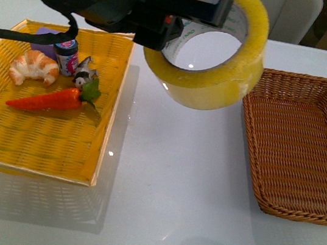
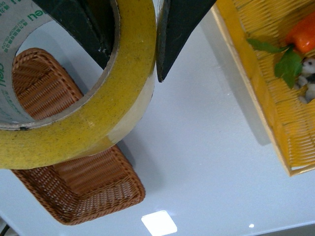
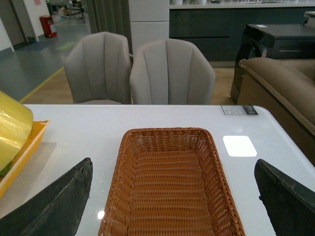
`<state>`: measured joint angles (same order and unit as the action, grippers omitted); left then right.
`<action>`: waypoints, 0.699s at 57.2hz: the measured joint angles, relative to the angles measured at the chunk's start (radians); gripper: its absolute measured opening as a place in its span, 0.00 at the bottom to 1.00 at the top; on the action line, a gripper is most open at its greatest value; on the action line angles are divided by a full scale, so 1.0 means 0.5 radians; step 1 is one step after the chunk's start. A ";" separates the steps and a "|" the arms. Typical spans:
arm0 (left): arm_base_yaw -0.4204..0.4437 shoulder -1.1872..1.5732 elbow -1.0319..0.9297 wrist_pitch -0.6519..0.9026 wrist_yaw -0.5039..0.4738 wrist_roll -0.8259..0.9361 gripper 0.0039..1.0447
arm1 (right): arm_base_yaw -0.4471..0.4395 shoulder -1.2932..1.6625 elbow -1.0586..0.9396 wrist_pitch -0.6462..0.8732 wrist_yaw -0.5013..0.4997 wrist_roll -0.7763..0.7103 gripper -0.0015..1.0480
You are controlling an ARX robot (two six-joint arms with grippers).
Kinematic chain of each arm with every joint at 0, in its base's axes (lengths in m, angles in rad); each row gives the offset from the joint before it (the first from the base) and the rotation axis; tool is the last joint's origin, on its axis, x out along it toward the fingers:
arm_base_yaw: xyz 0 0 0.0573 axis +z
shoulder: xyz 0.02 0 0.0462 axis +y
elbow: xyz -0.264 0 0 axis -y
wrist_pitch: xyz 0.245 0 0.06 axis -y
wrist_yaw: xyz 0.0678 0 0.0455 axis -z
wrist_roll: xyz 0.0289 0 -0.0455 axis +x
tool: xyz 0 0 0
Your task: Move tape to another basket
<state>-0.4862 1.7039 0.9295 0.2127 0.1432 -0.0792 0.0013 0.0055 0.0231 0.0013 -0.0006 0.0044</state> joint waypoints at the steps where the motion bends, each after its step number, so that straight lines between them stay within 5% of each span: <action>1: -0.007 0.001 0.005 -0.003 -0.002 -0.002 0.15 | 0.000 0.000 0.000 0.000 0.001 0.001 0.91; 19: -0.110 0.063 0.143 -0.087 -0.051 -0.010 0.15 | -0.002 0.011 0.006 -0.015 -0.008 0.008 0.91; 28: -0.143 0.066 0.162 -0.101 -0.063 -0.009 0.15 | -0.008 0.618 0.383 -0.822 -0.311 0.563 0.91; 40: -0.164 0.071 0.164 -0.122 -0.075 -0.003 0.15 | 0.036 0.976 0.549 -0.264 -0.925 1.157 0.91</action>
<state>-0.5682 1.7393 1.0115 0.1516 0.1059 -0.0807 0.0193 0.4934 0.2974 -0.1307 -0.4629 0.5827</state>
